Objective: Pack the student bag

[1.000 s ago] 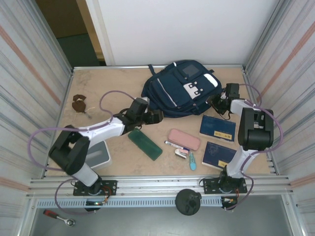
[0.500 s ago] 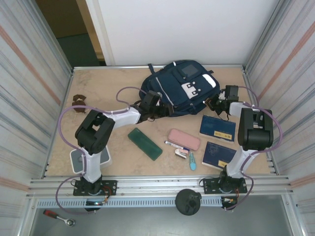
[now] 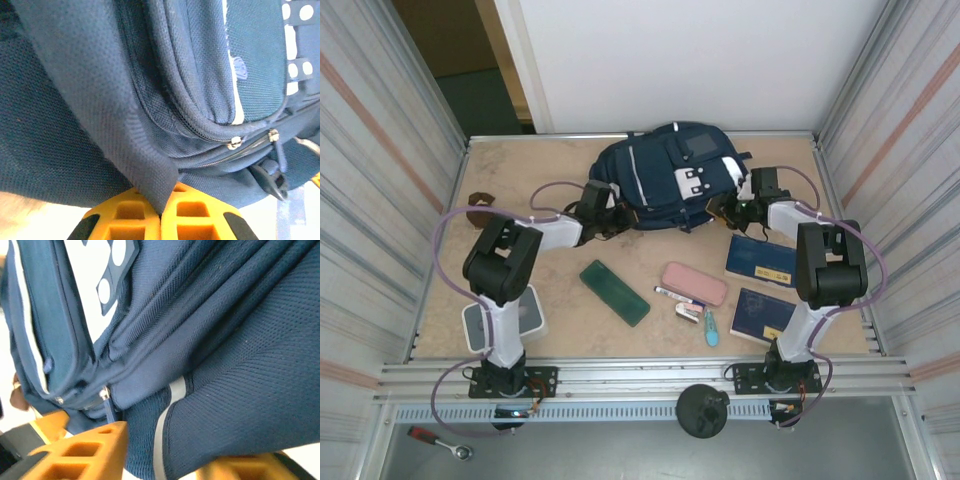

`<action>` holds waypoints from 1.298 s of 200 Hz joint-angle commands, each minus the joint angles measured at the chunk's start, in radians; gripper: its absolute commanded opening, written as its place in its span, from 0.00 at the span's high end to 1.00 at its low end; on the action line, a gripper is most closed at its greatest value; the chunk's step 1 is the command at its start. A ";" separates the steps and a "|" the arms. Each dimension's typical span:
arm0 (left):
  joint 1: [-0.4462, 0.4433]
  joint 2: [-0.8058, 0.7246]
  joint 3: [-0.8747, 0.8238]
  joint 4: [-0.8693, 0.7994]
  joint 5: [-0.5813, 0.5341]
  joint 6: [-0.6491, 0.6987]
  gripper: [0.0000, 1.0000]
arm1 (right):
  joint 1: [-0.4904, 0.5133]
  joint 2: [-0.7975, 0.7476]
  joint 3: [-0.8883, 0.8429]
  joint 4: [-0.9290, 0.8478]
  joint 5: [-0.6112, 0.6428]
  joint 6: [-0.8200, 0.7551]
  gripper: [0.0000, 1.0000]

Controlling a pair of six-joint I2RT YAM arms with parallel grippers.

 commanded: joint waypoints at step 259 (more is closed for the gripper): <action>0.232 -0.214 -0.051 -0.028 0.216 0.115 0.71 | 0.210 -0.058 -0.282 0.706 0.302 0.694 0.98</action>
